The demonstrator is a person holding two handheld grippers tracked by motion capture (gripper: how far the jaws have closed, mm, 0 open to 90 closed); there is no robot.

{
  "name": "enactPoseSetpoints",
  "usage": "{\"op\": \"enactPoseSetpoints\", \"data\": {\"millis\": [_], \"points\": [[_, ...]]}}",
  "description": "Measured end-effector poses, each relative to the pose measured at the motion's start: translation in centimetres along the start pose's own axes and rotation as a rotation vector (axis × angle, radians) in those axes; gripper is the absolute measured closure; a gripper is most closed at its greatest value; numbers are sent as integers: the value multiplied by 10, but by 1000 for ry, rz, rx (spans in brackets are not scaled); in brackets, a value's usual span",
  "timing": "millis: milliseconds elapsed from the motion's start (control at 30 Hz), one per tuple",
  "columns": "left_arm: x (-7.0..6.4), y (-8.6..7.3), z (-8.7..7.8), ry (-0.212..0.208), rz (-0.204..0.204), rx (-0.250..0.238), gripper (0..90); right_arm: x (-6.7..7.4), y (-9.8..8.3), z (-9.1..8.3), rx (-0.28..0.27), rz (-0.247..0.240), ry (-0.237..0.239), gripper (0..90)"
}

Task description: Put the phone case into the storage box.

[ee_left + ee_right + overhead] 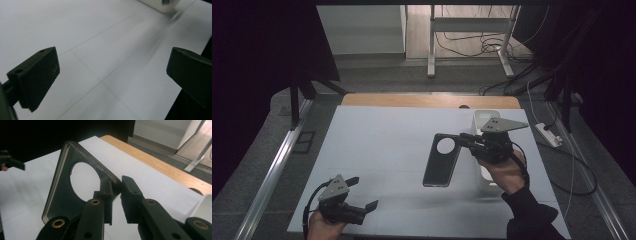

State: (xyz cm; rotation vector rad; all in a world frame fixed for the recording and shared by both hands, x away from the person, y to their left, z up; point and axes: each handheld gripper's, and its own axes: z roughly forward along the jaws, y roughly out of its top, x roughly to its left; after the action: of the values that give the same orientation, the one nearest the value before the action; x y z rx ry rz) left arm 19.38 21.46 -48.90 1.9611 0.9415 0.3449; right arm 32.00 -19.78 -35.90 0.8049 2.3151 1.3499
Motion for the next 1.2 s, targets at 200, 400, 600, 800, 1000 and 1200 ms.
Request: {"op": "enactPoseSetpoints", "data": {"millis": [200,400,600,800,1000,1200], "points": [[3,-14,-12,55,-32,-6,0,-13,6,-6,-8,12,-26,791],[6,-25,-22,92,-63,-8,0,-30,12,-13,-10,15,-71,791],[7,-30,-25,110,-72,-10,0,-41,16,-18,-18,15,-98,791],[6,-34,-26,122,-67,-8,0,-55,22,-22,-17,1,-138,791],[6,-35,-26,126,-69,-10,0,-68,28,-27,-23,8,-165,791],[6,-34,-25,131,-66,2,0,-83,32,-28,-20,8,-197,791]]}}
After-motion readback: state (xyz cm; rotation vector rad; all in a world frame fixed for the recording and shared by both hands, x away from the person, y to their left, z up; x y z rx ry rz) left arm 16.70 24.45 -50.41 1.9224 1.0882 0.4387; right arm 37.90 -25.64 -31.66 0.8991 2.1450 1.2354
